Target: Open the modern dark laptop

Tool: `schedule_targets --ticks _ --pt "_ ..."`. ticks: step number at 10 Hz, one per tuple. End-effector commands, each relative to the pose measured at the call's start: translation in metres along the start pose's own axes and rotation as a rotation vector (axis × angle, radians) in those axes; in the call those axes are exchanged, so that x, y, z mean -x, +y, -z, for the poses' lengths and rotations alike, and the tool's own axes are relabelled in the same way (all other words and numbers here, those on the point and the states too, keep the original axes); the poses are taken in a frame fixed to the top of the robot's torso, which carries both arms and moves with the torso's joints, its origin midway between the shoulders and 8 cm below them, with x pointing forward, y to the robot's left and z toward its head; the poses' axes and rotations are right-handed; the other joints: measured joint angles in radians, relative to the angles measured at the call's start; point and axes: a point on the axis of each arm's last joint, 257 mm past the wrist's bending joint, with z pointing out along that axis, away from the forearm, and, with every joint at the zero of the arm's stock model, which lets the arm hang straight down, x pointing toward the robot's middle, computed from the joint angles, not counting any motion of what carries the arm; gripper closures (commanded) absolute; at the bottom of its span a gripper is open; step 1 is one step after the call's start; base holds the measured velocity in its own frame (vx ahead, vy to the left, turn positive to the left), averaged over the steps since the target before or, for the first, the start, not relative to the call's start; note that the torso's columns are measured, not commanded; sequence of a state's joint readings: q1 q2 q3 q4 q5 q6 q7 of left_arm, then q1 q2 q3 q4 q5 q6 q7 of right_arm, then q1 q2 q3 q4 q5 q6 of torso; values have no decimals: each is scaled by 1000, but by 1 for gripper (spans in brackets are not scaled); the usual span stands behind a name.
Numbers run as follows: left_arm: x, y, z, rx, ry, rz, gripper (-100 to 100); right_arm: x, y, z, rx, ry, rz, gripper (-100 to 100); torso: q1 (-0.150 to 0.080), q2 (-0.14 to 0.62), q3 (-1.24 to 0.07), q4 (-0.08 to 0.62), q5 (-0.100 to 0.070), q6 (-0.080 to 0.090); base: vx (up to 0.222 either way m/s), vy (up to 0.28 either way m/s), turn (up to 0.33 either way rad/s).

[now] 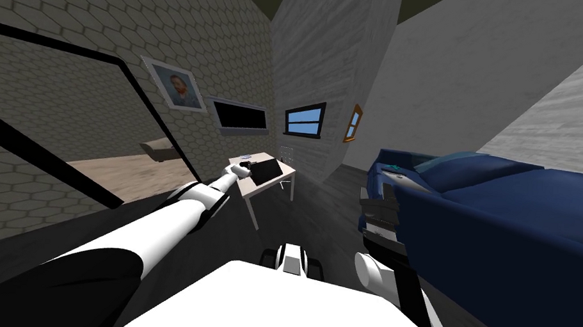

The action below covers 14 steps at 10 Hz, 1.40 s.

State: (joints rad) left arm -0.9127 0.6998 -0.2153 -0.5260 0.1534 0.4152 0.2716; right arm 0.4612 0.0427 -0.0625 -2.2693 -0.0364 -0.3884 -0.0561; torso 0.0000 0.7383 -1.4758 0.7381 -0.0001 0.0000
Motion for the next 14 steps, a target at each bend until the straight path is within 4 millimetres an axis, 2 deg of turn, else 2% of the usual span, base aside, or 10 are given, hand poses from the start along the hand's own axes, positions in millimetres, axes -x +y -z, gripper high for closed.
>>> schedule_targets --ticks 1,8,9,11,12,14 --pt "-2 2 1 38 -2 18 -100 0 0 0 0 0 0 0 0 0 0 0 0 0 20 48 -56" --pt "-6 6 4 101 -3 48 -100 0 0 0 0 0 0 0 -1 0 0 0 0 0 17 39 -41" --pt "-6 6 4 101 -3 47 100 0 0 0 0 0 0 0 -2 1 0 0 -1 0 0 0 0" --pt "-14 9 7 140 7 73 100 0 0 0 0 0 0 0 3 0 0 0 1 0 4 82 -58" --pt "-7 -9 10 129 -2 69 -100 0 0 0 0 0 0 0 4 -1 0 0 1 0 -21 61 -54" --pt "-3 -19 13 130 -7 70 -100 0 0 0 0 0 0 0 -3 1 1 0 -1 0 -38 12 -33"
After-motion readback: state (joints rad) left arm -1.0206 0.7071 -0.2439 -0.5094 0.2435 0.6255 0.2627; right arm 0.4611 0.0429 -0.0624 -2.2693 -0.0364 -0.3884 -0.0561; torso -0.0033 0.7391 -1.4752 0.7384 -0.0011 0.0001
